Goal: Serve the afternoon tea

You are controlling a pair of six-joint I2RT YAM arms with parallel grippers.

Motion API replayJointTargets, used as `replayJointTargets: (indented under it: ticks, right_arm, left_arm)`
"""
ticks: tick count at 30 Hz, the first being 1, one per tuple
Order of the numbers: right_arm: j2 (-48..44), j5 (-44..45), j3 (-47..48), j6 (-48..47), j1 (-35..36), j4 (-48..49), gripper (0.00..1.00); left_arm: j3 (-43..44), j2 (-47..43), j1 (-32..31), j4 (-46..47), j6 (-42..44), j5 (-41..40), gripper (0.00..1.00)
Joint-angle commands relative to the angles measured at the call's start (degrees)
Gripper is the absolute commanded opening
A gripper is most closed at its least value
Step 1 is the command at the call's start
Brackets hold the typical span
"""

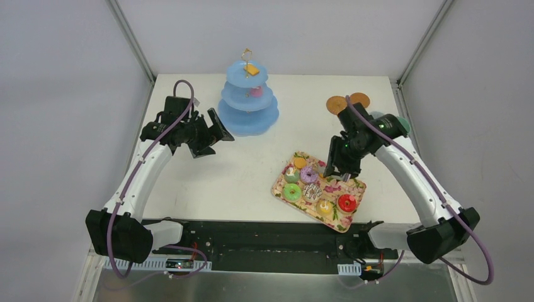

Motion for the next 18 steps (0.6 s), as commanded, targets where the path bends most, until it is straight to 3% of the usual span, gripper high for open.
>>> replayJointTargets:
  ticks: [1,18]
  right_arm:
    - [1.19,6.03,0.68,3.15,6.0,-1.36,0.45]
    - [5.85,4.31,2.39,1.21,9.23,3.27,0.5]
  left_arm:
    - [0.11,-0.06,-0.17,1.42,-0.94,2.04,0.91]
    - [-1.28,-2.92,-0.13,0.92,-1.77,1.44,0.91]
